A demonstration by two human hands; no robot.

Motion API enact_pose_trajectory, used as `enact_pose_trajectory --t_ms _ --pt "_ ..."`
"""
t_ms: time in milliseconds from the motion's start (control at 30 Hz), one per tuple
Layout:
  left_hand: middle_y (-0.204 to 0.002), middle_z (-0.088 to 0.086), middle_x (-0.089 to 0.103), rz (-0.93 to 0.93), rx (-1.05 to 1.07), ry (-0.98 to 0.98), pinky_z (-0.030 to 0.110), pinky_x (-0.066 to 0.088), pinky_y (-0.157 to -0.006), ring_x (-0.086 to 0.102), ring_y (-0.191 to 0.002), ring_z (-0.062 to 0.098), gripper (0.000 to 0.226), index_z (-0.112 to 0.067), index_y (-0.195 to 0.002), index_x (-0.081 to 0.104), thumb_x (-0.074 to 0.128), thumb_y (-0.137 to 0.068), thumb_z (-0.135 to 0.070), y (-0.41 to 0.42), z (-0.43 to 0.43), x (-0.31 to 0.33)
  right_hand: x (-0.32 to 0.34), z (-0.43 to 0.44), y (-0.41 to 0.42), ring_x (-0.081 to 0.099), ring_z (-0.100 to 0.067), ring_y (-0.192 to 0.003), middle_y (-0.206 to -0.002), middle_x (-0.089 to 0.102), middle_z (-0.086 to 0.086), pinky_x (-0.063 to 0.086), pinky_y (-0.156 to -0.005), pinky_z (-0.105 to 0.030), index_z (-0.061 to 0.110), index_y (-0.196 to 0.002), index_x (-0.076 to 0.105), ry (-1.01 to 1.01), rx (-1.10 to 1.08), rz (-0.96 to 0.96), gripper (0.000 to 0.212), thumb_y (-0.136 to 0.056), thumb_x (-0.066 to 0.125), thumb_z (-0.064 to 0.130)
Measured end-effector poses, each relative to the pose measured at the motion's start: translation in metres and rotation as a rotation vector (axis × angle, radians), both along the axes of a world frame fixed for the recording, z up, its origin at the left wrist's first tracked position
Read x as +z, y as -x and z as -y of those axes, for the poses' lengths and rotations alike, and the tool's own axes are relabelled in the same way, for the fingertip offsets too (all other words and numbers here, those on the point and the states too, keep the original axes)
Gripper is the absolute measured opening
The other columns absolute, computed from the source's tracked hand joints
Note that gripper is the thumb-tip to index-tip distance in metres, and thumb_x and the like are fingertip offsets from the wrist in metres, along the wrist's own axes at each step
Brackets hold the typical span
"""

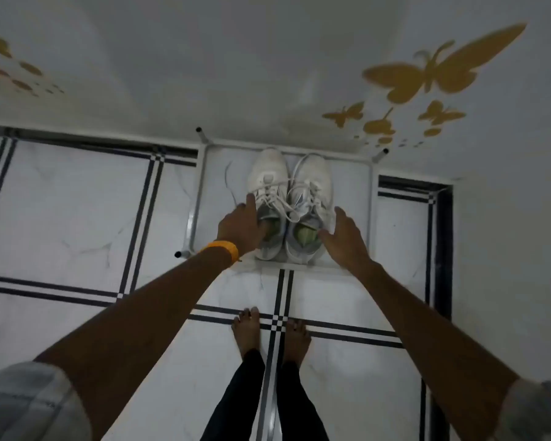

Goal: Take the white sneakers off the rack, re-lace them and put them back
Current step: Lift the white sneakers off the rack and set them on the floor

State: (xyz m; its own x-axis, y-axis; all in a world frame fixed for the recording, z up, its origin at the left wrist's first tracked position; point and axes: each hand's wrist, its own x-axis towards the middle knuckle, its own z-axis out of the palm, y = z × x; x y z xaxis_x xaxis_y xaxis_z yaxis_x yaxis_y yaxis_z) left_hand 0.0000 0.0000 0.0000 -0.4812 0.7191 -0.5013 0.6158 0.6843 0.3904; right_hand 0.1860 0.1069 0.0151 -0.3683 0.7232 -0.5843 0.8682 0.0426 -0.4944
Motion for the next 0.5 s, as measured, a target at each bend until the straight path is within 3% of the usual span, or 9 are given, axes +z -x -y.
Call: enact_pose_trajectory --t_ms 100,167,300,500 --pt "-0.116 0.023 0.061 -0.032 0.058 0.026 0.047 0.050 -0.083 0.061 -0.099 0.045 0.059 -0.006 -0.136 0.031 0.052 -0.090 -0.037 0.003 -0.015 -0.049 -0.053 -0.011 0.005 0.060 -0.039 -0.109 -0.123 0.058 -0.022 0.052 -0.092 -0.046 0.008 -0.142 0.033 -0.044 0.052 0.004 0.059 -0.089 0.055 0.025" --pt "-0.113 0.024 0.063 -0.033 0.076 0.084 0.046 0.050 -0.082 0.061 -0.099 0.046 0.057 -0.004 -0.134 0.034 0.056 -0.087 -0.028 0.004 -0.017 -0.071 -0.082 -0.013 0.004 0.064 -0.041 -0.099 -0.113 0.062 -0.023 0.055 -0.084 -0.047 0.003 -0.137 0.036 -0.067 0.077 0.033 0.052 -0.090 0.052 0.018" --pt "-0.108 0.027 0.065 -0.065 0.098 -0.028 0.048 0.050 -0.082 0.062 -0.096 0.048 0.036 0.001 -0.120 0.044 0.053 -0.088 -0.010 0.000 -0.009 -0.091 -0.105 -0.010 0.002 0.060 -0.039 -0.107 -0.120 0.060 -0.023 0.049 -0.088 -0.042 -0.002 -0.130 0.042 -0.174 0.087 0.050 0.040 -0.092 0.047 0.008" --pt "-0.103 0.024 0.067 -0.079 0.121 -0.186 0.048 0.056 -0.080 0.065 -0.092 0.043 0.022 -0.002 -0.111 0.048 0.048 -0.092 -0.015 -0.023 0.018 -0.077 -0.083 0.014 -0.016 0.060 -0.037 -0.103 -0.116 0.059 -0.021 0.051 -0.086 -0.043 0.000 -0.132 0.043 -0.242 0.136 -0.003 0.041 -0.091 0.048 0.004"
